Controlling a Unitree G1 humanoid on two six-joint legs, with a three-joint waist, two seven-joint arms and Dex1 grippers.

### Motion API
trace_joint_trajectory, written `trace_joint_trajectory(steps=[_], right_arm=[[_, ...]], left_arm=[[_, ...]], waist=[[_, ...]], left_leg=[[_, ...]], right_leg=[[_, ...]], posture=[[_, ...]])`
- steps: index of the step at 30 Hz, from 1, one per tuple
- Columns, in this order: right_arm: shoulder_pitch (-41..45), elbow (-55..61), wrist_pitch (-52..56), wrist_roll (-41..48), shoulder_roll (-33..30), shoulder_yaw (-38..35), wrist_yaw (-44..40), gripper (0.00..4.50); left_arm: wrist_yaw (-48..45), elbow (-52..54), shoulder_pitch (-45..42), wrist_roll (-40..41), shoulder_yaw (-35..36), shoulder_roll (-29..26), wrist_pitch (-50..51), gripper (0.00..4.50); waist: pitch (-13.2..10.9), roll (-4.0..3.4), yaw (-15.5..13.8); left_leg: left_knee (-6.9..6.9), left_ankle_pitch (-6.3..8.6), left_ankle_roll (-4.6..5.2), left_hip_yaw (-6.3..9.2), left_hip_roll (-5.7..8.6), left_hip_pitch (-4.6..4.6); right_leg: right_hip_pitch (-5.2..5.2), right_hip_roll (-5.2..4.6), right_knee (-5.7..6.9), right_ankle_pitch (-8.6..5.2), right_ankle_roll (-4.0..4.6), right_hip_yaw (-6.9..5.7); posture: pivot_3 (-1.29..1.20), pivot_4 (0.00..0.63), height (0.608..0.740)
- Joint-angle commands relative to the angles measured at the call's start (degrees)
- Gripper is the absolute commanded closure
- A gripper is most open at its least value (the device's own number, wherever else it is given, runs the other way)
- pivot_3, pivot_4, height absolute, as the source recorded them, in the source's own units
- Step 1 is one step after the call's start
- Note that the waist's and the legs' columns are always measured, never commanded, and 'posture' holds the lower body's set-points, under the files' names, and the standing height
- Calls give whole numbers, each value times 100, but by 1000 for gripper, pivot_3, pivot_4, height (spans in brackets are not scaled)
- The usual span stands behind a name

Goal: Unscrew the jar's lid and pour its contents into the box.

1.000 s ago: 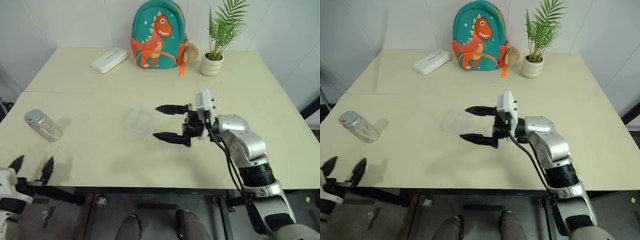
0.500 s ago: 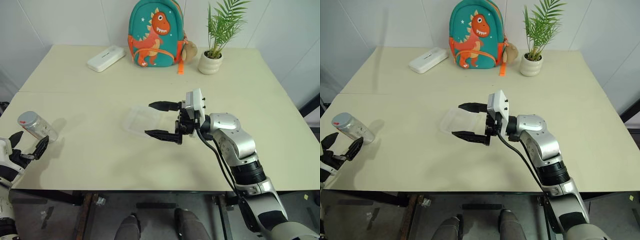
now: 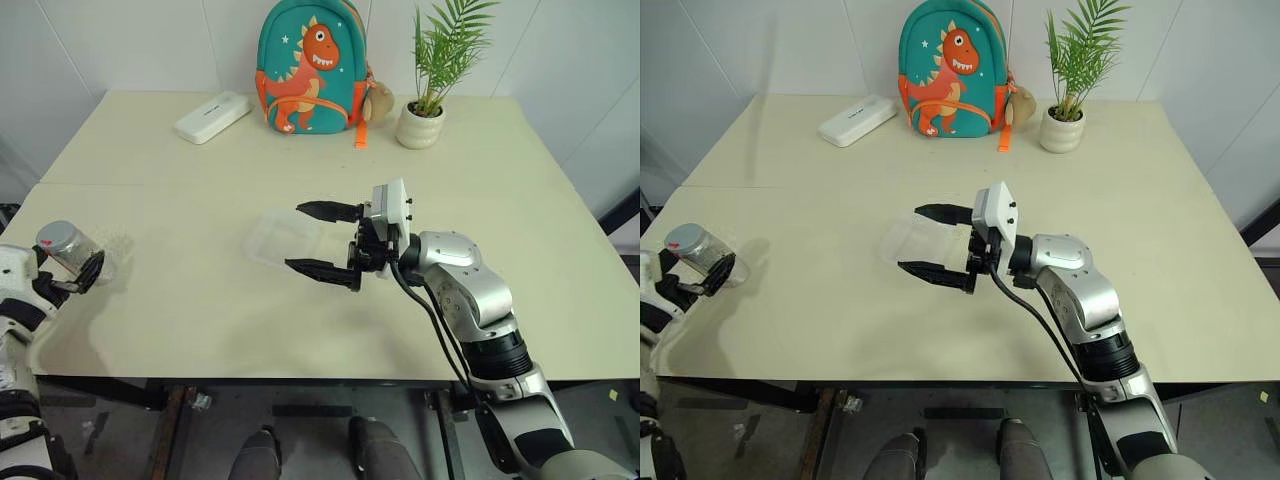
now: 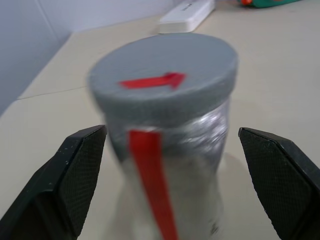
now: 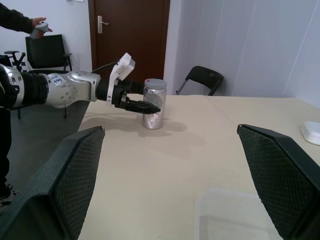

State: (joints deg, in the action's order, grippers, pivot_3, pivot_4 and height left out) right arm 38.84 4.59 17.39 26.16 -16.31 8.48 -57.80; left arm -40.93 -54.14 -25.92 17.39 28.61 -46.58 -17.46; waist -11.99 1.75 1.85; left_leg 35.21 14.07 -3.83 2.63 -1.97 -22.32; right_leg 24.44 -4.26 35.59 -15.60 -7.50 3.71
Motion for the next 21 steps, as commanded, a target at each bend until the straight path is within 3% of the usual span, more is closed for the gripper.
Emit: trace_joint_trajectory(steps=[1,7,10,16,21], right_arm=[[-71,300,1,150,-4,-163,119,0],[-279,427,32,142,-85,-223,305,0],[-345,441,11,125,-99,-245,381,0],[-421,466,-31,88,-46,-189,479,0],[-365,419,82,160,-101,-316,560,0]], left_arm=[[128,-383,-282,-251,-164,-251,-199,16],[177,-910,-654,-453,-388,-410,-406,16],[90,-1033,-775,-454,-440,-407,-507,610],[-11,-1087,-803,-413,-484,-364,-507,2422],[-416,-199,-884,340,-106,-65,-68,2514]], waist=[[0,0,2],[0,0,1],[1,1,-5],[1,1,9],[1,2,-11]], left_leg=[[0,0,0,0,0,0],[-1,0,0,0,0,-2],[-1,0,0,0,0,-2],[-1,0,0,0,-1,-1],[0,-1,-1,0,0,-2]], right_leg=[[0,1,0,0,0,0],[2,1,-1,0,0,0],[1,1,-1,0,0,0],[1,2,0,0,0,0],[1,2,2,0,0,0]], posture=[[0,150,740],[0,150,740],[0,150,740],[0,150,740],[0,150,740]])
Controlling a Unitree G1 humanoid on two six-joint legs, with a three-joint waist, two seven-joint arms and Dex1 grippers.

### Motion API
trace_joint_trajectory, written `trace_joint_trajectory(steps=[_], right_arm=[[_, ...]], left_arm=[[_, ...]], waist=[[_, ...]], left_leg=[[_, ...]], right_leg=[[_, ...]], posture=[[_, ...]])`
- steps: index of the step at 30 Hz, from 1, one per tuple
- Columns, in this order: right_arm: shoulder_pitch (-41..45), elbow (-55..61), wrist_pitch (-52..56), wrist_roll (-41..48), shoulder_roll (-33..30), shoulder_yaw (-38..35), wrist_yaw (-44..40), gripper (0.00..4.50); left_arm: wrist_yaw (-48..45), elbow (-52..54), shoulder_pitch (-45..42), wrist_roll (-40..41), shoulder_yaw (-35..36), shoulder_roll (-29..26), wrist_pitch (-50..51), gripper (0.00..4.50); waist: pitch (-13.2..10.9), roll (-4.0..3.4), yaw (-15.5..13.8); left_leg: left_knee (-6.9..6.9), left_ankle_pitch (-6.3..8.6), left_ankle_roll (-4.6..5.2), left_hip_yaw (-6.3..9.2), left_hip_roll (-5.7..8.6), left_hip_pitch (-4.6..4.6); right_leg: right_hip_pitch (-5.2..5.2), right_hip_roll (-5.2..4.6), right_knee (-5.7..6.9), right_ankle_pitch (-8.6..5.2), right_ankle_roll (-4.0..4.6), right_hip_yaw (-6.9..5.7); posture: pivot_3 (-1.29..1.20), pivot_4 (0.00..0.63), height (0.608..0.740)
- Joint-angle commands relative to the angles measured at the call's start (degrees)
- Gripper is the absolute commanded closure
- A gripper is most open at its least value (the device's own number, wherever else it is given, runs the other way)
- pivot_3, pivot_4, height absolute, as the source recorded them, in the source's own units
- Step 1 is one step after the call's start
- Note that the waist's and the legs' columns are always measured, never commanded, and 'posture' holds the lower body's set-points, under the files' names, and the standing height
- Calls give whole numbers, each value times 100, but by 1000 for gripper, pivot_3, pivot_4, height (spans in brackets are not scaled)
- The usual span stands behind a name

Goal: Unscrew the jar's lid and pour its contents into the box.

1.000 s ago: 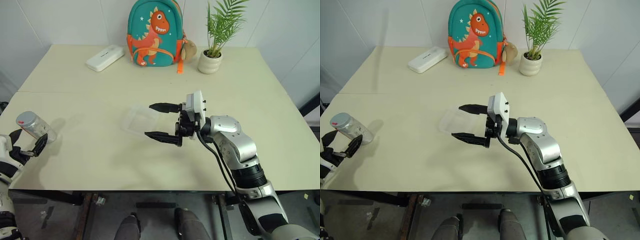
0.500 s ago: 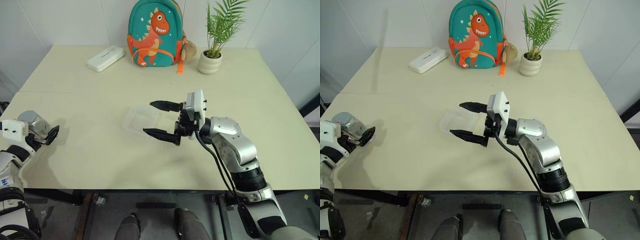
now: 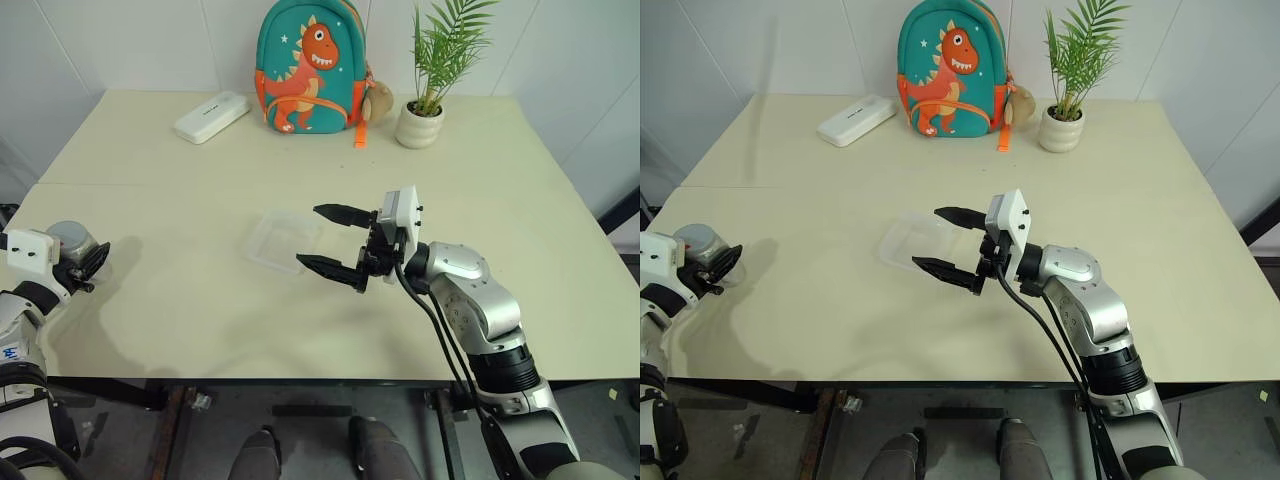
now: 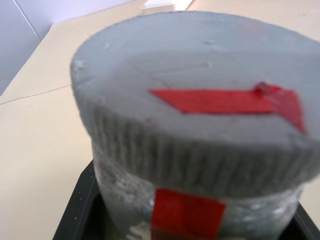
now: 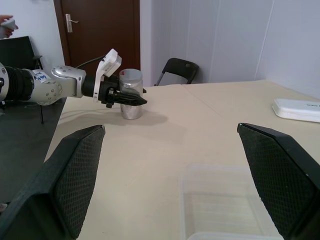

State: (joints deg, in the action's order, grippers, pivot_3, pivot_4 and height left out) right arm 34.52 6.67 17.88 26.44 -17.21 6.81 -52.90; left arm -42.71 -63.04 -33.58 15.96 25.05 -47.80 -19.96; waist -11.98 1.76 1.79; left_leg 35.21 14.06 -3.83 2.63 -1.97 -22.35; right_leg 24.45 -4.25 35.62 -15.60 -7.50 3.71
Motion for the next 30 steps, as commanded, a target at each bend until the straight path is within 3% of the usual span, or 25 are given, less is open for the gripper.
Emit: trace_joint_trajectory(steps=[1,7,11,20,30], right_arm=[[82,207,85,143,-64,-196,87,0],[280,289,473,211,-213,-273,240,0],[756,383,1243,232,-243,-58,454,0],[1562,513,2803,417,60,141,1103,0],[1879,565,3338,68,638,289,2144,0]], left_arm=[[-340,1362,12,620,203,111,425,2514],[-817,4858,1222,1295,-196,-12,2414,2514],[-989,6316,1398,1797,-672,-196,3833,2514],[-1072,7117,576,1868,-1606,34,4987,2514],[-938,7228,287,1894,-1781,515,5265,2514]], waist=[[0,5,-18],[-1,8,22],[-4,3,88],[-4,2,162],[-4,2,145]], left_leg=[[0,-1,-1,1,-1,-1],[-3,-2,-11,2,-1,-7],[-5,-3,-8,3,-5,-4],[-5,-14,1,10,-5,3],[-8,-12,1,12,-5,-9]], right_leg=[[0,0,0,0,0,0],[0,-3,-6,0,0,2],[7,1,4,-4,7,3],[7,8,15,-7,16,5],[16,8,8,-8,14,4]], posture=[[0,150,740],[0,150,740],[0,150,740],[0,150,740],[0,150,740]])
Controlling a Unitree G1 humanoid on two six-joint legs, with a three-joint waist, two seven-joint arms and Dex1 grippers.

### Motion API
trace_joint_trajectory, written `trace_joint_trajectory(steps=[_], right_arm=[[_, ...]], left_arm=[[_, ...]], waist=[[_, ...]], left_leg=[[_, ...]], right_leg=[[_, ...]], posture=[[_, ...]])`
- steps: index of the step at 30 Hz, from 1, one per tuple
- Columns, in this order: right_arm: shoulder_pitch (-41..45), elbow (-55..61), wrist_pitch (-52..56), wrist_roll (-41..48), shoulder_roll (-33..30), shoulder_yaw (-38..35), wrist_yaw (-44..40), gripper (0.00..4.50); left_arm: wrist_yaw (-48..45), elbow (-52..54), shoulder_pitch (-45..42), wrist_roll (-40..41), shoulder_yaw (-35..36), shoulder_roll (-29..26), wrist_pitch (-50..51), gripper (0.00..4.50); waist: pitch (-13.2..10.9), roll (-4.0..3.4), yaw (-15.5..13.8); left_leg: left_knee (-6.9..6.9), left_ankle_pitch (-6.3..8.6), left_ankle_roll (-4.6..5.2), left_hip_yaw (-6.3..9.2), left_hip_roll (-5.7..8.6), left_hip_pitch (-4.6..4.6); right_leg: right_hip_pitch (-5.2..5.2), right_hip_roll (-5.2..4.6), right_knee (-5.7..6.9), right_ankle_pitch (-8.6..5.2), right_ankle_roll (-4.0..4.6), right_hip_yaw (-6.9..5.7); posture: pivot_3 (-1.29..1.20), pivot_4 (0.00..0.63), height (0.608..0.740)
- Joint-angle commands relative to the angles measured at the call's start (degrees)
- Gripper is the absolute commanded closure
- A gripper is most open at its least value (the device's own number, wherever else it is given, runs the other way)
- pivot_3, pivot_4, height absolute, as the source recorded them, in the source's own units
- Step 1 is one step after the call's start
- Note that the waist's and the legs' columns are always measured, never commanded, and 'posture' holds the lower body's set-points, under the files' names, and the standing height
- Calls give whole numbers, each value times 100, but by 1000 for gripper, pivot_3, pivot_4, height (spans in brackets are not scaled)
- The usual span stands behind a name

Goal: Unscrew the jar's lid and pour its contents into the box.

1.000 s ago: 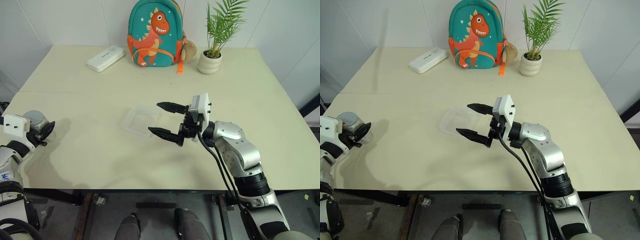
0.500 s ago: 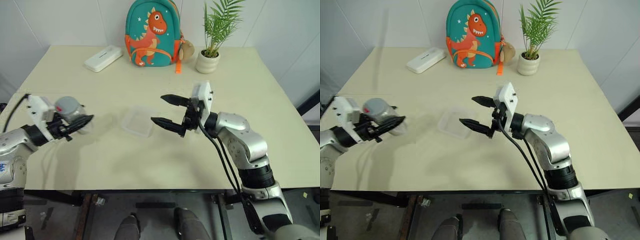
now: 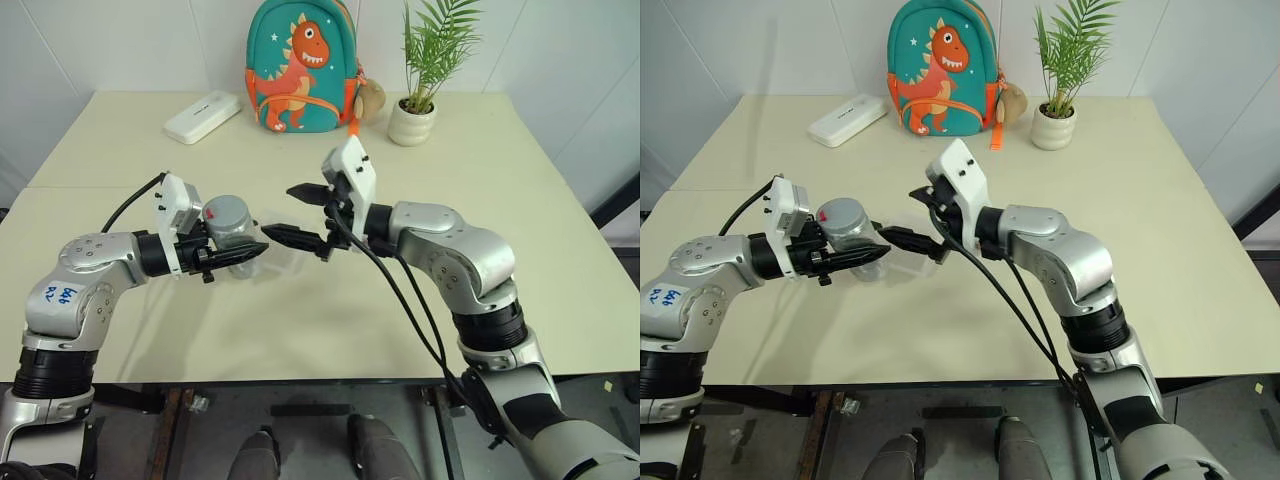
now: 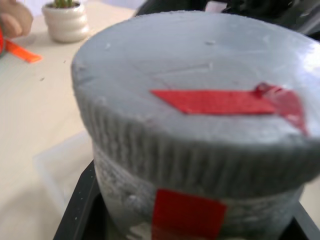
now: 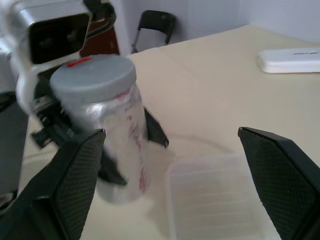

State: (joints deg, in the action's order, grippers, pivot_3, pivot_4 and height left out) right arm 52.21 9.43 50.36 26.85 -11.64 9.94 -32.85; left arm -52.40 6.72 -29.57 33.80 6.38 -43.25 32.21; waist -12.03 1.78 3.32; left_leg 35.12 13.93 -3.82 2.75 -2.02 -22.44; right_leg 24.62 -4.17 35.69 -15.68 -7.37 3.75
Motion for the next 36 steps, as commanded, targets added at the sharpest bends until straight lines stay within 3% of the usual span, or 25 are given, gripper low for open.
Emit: trace_joint_trajectory(steps=[1,15,36], right_arm=[[103,320,119,13,90,-1,172,0],[-105,840,368,388,-155,90,-235,0],[239,50,-396,-11,441,217,-143,0]], left_arm=[[34,250,-117,108,82,82,61,2514],[38,-95,-298,-84,45,103,180,2514],[-138,-169,-552,-222,-55,70,213,2514]], waist=[[0,0,-13],[0,0,-13],[0,0,-5]], left_leg=[[0,0,0,0,0,0],[1,0,0,0,1,-1],[-2,0,0,0,0,-3]], right_leg=[[0,0,0,0,0,0],[-3,-1,-7,1,-1,0],[-1,1,-8,1,-1,0]], posture=[[0,150,740],[0,150,740],[0,150,740]])
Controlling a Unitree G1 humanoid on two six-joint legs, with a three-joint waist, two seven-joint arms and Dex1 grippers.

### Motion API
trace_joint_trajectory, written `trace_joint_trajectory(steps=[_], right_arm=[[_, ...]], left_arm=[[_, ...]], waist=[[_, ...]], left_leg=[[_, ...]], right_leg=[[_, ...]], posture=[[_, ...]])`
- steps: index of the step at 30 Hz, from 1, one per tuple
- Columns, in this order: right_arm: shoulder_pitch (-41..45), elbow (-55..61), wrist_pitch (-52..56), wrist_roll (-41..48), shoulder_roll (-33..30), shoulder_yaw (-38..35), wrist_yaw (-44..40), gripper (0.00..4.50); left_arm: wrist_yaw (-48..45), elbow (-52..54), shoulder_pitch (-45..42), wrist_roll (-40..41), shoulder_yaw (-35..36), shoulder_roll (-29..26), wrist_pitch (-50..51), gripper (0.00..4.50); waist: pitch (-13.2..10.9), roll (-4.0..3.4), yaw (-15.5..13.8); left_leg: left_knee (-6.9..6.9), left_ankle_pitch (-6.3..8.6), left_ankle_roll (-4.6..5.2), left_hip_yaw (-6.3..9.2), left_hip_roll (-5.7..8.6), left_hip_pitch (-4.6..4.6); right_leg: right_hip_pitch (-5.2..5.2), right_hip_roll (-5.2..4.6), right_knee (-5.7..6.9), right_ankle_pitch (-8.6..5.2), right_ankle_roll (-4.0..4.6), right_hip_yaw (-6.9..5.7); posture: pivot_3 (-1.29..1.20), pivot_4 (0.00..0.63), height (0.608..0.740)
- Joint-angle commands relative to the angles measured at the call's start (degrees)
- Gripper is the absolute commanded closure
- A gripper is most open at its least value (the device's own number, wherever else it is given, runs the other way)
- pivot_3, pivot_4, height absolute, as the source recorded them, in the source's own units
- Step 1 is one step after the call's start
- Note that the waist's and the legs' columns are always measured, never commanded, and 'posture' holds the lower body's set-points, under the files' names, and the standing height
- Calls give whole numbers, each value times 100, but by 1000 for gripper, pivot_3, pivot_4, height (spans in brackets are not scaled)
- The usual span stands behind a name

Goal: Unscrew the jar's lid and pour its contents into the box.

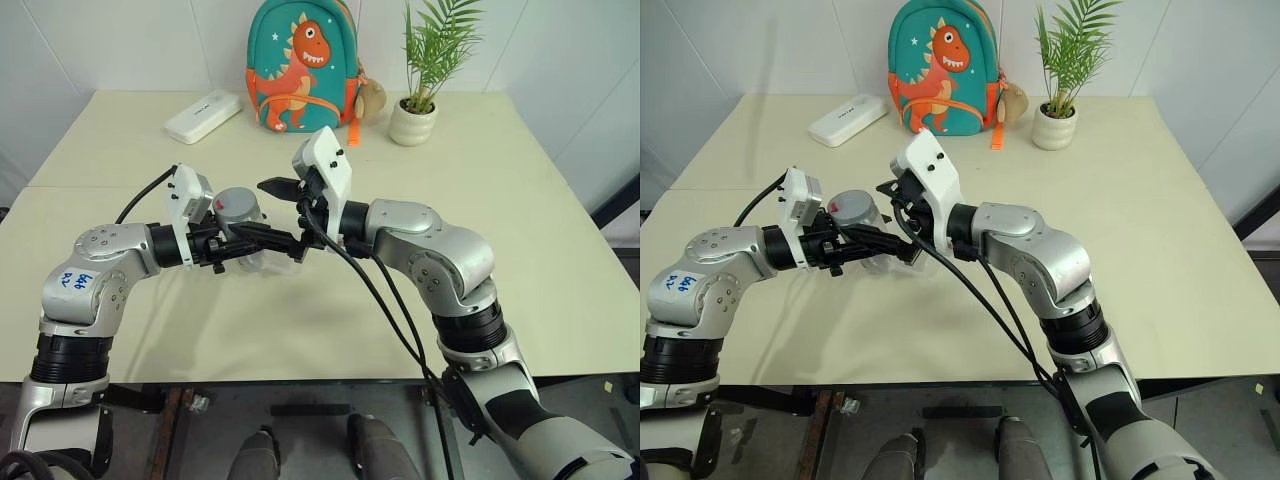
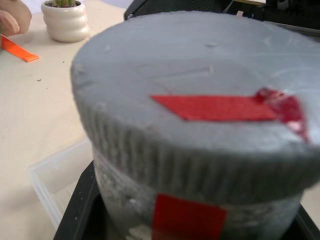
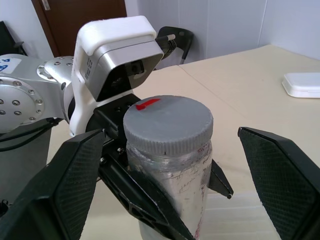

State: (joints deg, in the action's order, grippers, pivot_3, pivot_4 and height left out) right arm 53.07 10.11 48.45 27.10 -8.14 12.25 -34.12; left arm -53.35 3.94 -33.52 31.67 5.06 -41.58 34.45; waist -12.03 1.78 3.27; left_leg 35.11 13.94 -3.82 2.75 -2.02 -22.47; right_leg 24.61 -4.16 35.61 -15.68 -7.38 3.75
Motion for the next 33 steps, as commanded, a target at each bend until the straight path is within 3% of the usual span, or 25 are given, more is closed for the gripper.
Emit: trace_joint_trajectory(steps=[1,2,5,9,20,33], right_arm=[[165,-50,-236,-57,106,-5,-22,0],[178,-86,-262,-68,121,-2,-27,0],[189,-154,-335,-113,188,33,-38,629],[191,-184,-385,-120,280,31,-25,1913],[139,-137,-379,57,262,-8,-260,1958],[476,-685,-602,471,-611,-69,-2312,1958]], left_arm=[[-44,115,-163,-11,78,-96,-6,2514],[-44,116,-171,-15,77,-93,-3,2514],[-43,125,-178,-23,73,-82,-4,2514],[-42,145,-164,-24,83,-83,1,2514],[-82,201,-49,13,111,-68,-10,2514],[-1783,-141,-313,206,-265,-184,-201,2514]], waist=[[0,0,1],[0,0,1],[0,0,5],[0,0,3],[0,0,2],[-2,-3,15]], left_leg=[[0,0,0,0,0,0],[0,0,0,0,0,0],[0,0,0,0,0,0],[-2,0,0,0,0,0],[-1,0,0,0,0,0],[-2,0,0,0,-2,-1]], right_leg=[[0,0,1,0,0,0],[0,0,1,0,0,0],[0,0,1,0,0,0],[1,0,0,0,0,0],[1,0,1,0,0,0],[1,4,-4,0,0,-1]], posture=[[0,150,740],[0,150,740],[0,150,740],[0,150,740],[0,150,740],[0,150,740]])
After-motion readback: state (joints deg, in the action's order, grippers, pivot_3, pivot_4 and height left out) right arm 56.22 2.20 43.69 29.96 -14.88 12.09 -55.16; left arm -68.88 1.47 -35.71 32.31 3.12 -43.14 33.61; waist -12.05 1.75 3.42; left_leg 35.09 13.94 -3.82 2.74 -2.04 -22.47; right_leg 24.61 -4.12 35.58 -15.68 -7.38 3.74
